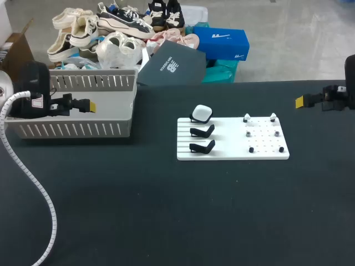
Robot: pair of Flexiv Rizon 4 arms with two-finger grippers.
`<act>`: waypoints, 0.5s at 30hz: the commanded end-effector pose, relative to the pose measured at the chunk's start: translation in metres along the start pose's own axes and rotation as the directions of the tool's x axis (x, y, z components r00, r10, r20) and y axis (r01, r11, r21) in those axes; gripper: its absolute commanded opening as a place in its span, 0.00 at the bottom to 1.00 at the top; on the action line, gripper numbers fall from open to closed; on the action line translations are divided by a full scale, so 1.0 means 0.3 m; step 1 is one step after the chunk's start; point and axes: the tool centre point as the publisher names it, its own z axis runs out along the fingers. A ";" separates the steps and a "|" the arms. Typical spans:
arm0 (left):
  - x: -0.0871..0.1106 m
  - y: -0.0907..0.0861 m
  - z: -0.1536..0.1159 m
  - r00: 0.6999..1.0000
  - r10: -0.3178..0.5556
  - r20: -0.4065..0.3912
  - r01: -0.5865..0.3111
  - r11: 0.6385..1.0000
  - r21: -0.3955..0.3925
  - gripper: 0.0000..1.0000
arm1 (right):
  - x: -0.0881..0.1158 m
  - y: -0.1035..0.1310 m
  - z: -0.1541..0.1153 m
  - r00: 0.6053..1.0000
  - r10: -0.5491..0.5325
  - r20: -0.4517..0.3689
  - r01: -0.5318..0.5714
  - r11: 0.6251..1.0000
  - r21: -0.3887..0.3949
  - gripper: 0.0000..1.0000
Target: Pick up each earbud case from the left stands, insert the matching earbuds, close the lid, and place the case in the box.
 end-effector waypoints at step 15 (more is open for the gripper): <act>-0.033 -0.068 0.017 0.991 0.133 -0.005 -0.132 0.984 0.121 1.00 | -0.001 -0.005 0.003 1.000 -0.002 0.000 0.002 1.000 -0.005 1.00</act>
